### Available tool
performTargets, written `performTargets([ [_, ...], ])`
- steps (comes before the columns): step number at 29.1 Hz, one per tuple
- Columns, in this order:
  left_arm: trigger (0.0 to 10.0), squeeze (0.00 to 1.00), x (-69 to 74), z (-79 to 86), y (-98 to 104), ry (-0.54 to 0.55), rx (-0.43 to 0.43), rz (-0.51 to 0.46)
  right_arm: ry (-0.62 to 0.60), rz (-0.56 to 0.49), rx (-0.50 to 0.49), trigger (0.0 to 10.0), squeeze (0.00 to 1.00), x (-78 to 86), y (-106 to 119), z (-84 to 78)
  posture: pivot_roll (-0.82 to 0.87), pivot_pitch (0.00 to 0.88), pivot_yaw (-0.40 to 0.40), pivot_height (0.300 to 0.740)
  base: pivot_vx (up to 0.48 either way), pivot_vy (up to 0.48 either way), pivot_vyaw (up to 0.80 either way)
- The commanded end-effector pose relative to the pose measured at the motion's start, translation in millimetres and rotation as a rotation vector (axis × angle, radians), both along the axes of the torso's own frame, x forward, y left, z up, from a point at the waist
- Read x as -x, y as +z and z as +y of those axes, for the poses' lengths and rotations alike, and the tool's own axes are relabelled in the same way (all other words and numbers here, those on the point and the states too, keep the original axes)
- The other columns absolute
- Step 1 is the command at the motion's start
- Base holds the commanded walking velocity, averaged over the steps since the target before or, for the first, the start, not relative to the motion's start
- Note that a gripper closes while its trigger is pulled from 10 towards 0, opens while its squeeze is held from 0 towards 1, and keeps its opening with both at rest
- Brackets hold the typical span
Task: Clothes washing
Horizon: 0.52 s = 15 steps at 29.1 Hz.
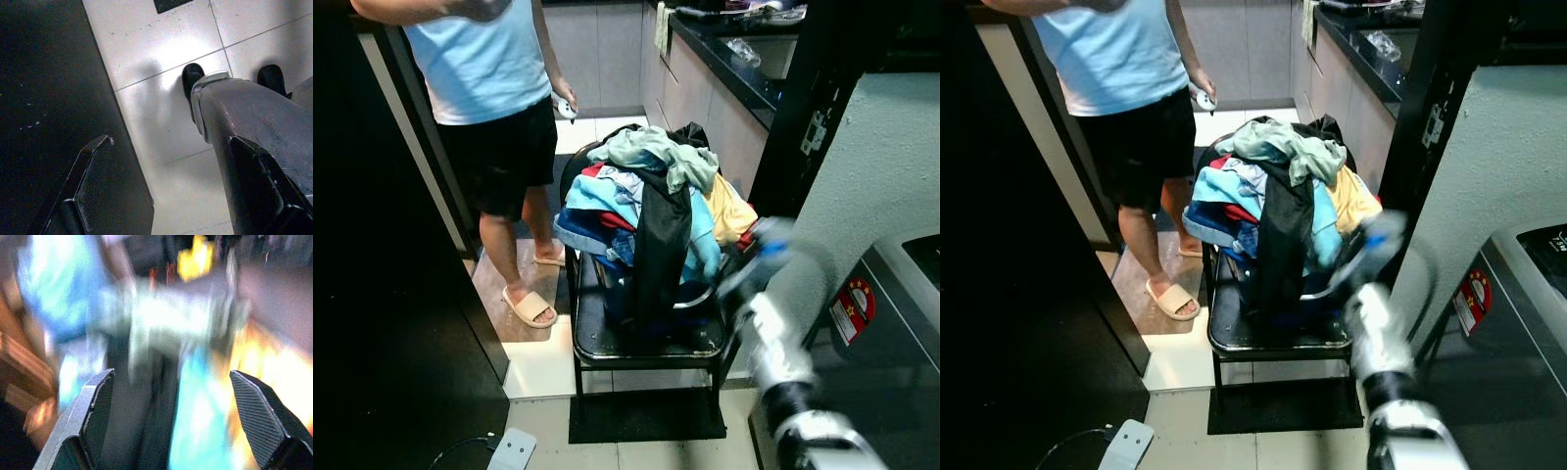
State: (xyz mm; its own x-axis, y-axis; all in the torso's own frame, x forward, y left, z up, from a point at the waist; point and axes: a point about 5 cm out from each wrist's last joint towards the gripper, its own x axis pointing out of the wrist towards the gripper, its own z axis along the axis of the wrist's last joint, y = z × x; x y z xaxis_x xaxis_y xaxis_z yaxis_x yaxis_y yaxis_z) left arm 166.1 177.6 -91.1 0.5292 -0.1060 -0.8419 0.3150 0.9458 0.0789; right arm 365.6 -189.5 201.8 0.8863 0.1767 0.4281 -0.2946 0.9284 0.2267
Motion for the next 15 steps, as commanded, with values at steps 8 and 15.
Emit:
performTargets([
  [8,10.0,0.00,7.0,-1.1,-3.1,-0.039,0.000,0.031,0.318,-0.258,0.034,10.0,0.00,29.7,70.0,58.6,0.05,0.030,-0.021,0.740,0.284,0.000,0.00],
  [15,10.0,0.00,6.4,-2.0,-2.9,-0.042,0.003,0.029,0.401,-0.249,0.114,10.0,0.00,38.5,67.3,88.4,0.05,0.029,-0.021,0.740,0.333,0.000,0.00],
])
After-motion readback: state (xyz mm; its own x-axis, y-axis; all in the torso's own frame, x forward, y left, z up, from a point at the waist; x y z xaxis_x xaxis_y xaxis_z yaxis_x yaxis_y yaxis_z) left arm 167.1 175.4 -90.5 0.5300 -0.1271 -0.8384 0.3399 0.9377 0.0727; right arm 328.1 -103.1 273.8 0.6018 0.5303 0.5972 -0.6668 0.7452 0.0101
